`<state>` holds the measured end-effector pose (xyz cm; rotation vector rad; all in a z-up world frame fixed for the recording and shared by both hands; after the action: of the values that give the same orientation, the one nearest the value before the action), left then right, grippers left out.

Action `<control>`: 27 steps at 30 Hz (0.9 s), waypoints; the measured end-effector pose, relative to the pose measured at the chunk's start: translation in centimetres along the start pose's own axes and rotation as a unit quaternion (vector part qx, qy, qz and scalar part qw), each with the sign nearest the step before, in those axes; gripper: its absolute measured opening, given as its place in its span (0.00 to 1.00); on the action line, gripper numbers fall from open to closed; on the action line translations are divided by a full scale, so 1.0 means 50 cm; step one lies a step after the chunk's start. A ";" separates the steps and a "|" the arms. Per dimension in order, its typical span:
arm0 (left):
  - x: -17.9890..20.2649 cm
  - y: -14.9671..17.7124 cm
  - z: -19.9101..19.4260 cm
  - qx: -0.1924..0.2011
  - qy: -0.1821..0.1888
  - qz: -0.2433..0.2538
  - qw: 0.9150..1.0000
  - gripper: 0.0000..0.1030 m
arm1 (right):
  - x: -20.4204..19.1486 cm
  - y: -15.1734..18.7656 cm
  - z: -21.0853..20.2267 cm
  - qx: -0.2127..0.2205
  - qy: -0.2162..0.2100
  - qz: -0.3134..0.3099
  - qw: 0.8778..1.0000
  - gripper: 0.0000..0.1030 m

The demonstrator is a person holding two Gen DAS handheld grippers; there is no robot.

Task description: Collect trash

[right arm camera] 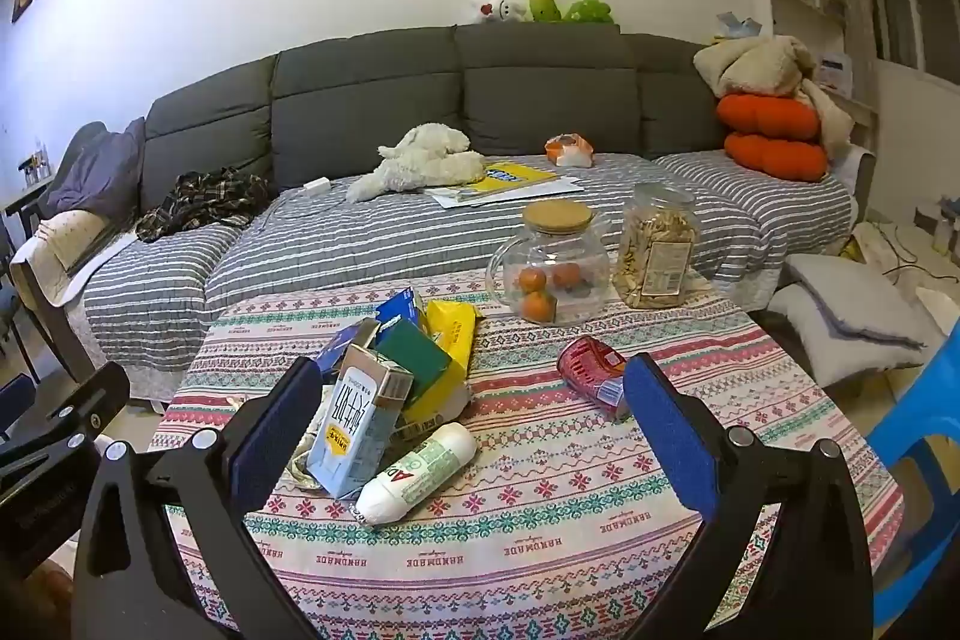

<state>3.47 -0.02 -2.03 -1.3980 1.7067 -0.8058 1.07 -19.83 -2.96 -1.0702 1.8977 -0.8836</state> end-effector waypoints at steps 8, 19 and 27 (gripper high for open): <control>0.000 0.001 -0.001 0.000 0.001 0.002 1.000 0.93 | -0.001 -0.002 0.000 0.000 -0.001 0.000 1.000 0.95; -0.012 0.001 -0.001 -0.002 0.001 -0.001 1.000 0.93 | -0.001 -0.002 -0.001 -0.001 -0.002 0.000 1.000 0.95; -0.011 0.003 0.000 -0.001 0.001 0.000 1.000 0.93 | -0.004 -0.001 -0.001 -0.002 -0.003 -0.002 1.000 0.95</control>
<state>3.47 0.55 -2.08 -1.3984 1.7093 -0.8070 1.09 -19.67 -2.85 -1.0787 1.8934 -0.8787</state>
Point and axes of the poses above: each gripper's, at about its wrist camera, not at the fingertips, and z roughly the way its jaws point, x to its right, y to its underside, the point moved 4 cm from there along z, roughly the way its jaws point, and after that the axes turned 12 degrees about z, right-handed, at the moved point
